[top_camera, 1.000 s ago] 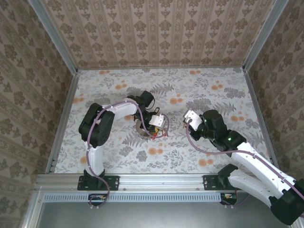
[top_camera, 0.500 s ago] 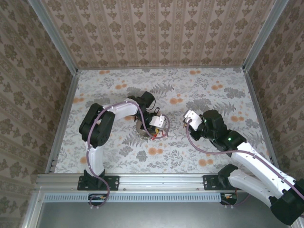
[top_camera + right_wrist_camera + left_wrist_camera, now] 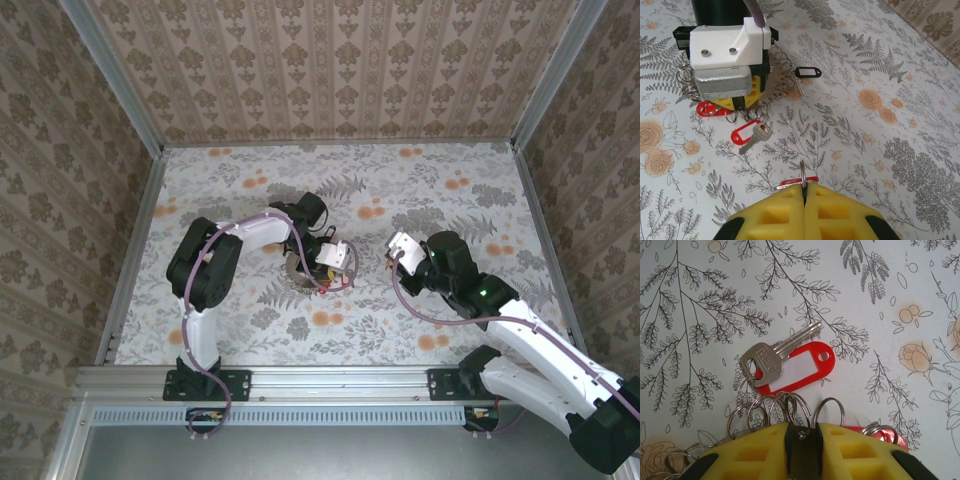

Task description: Put the keys on the keyring

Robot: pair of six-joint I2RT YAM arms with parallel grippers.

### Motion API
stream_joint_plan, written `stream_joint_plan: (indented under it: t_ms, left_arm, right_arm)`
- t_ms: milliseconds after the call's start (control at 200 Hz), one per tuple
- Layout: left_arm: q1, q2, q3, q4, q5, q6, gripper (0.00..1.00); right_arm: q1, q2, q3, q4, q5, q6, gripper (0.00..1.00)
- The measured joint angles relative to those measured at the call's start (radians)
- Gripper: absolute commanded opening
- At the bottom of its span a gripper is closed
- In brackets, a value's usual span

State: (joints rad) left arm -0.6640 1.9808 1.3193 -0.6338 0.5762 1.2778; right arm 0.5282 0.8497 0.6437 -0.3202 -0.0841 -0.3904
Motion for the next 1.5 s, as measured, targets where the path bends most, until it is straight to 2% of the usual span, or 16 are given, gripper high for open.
stream_joint_plan:
  t_ms: [600,980,1250,1500]
  left_arm:
    - [-0.011,0.000,-0.019,0.024,-0.015,-0.014,0.24]
    - [-0.010,0.000,-0.019,0.037,-0.022,-0.014,0.19]
    - [0.014,0.003,-0.005,0.029,-0.019,-0.013,0.24]
    - [0.025,0.015,-0.003,0.031,-0.007,-0.014,0.24]
  right_arm:
    - [0.000,0.000,0.000,0.002,0.000,0.000,0.00]
    - [0.000,0.000,0.000,0.002,0.000,0.000,0.00]
    - [0.000,0.000,0.000,0.002,0.000,0.000,0.00]
    - [0.000,0.000,0.000,0.002,0.000,0.000,0.00]
